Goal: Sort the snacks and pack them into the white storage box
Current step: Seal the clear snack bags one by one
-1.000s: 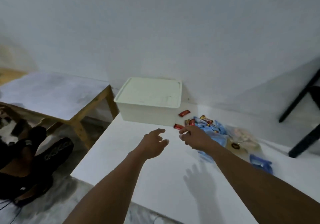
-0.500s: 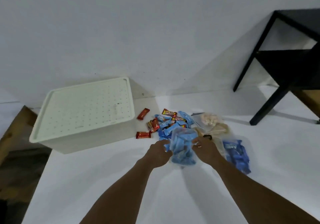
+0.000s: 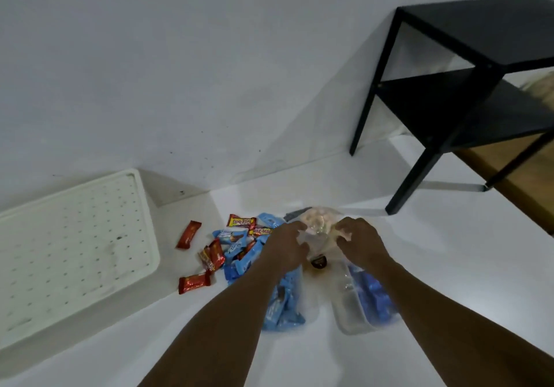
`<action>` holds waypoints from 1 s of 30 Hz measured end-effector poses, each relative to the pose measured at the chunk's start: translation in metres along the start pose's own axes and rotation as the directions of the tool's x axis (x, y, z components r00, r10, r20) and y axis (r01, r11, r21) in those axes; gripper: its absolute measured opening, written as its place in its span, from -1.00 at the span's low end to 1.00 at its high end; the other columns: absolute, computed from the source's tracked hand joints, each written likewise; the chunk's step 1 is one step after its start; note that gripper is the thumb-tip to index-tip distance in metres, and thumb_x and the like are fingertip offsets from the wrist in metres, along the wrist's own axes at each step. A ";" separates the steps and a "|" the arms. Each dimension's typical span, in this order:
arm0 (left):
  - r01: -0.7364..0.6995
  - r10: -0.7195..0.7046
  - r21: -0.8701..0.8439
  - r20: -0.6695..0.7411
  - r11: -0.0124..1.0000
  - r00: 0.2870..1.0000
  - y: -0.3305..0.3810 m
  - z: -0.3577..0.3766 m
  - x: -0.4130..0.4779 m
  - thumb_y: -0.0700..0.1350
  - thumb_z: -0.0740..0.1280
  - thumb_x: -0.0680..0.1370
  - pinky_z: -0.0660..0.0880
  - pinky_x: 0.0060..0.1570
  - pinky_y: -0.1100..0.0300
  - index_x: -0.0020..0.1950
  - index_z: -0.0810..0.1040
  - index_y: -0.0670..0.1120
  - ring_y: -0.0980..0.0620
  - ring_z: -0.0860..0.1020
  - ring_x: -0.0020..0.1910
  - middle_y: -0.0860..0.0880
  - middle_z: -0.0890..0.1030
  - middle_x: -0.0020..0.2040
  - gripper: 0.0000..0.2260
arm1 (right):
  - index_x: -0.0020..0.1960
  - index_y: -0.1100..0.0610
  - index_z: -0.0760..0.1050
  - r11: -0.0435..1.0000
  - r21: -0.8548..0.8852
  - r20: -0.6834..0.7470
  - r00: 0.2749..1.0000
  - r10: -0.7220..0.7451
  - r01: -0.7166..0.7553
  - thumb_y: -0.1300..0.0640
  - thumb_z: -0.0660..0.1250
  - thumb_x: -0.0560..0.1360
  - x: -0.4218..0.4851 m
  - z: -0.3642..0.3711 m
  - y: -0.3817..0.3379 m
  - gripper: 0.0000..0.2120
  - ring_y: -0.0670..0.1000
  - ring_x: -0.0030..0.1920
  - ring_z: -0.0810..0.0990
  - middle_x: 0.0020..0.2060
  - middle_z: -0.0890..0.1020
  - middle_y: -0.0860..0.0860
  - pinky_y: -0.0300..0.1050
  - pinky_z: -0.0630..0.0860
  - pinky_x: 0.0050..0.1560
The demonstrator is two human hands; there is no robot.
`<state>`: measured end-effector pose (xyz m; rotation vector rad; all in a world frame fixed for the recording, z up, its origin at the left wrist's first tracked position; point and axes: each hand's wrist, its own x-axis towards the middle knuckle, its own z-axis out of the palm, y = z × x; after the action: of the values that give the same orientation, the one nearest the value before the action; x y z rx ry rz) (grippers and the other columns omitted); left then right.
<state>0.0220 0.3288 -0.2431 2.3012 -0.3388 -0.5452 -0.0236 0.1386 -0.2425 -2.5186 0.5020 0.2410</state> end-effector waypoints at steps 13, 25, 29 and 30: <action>-0.033 0.009 0.536 0.048 0.843 0.999 -0.030 0.007 0.046 -0.21 0.36 0.50 0.52 0.16 -0.03 0.36 0.47 0.05 -0.13 0.42 0.31 -0.02 0.36 0.42 -0.56 | 0.05 -0.09 0.59 0.916 -0.203 0.299 0.913 -0.279 0.346 -0.25 0.26 0.28 0.057 0.067 0.022 -0.58 0.09 0.06 0.59 -0.01 0.63 -0.03 0.01 0.57 0.03; 0.034 -0.005 0.176 -0.160 0.984 0.987 -0.038 -0.006 0.041 -0.20 0.34 0.53 0.55 0.03 0.16 0.04 0.71 -0.07 0.04 0.64 -0.07 -0.05 0.72 -0.01 -0.82 | 0.08 -0.14 0.61 0.937 -0.136 0.202 0.935 -0.293 0.323 -0.20 0.47 0.27 0.026 0.058 0.005 -0.60 0.04 0.10 0.58 0.02 0.65 -0.07 -0.08 0.50 0.12; 0.030 -0.040 -0.057 -0.183 0.998 0.982 -0.017 -0.037 0.032 -0.23 0.39 0.49 0.60 -0.04 0.19 -0.10 0.74 -0.09 0.06 0.65 -0.21 -0.06 0.74 -0.13 -0.87 | -0.04 -0.06 0.61 0.963 0.071 0.154 0.951 -0.266 0.258 -0.18 0.53 0.26 0.015 0.036 -0.021 -0.66 -0.08 -0.16 0.56 -0.15 0.62 -0.11 -0.22 0.47 -0.15; 0.057 -0.083 -0.161 -0.158 0.985 0.984 -0.010 -0.049 0.030 -0.22 0.40 0.48 0.63 -0.05 0.15 -0.13 0.75 -0.11 0.03 0.67 -0.23 -0.08 0.74 -0.17 -0.88 | -0.11 -0.01 0.58 0.961 0.116 0.149 0.952 -0.266 0.250 -0.15 0.54 0.28 0.014 0.027 -0.030 -0.69 -0.11 -0.25 0.51 -0.24 0.58 -0.13 -0.30 0.41 -0.25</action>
<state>0.0722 0.3534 -0.2270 2.1949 -0.1304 -0.3984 -0.0004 0.1729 -0.2539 -2.4127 0.1126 0.3118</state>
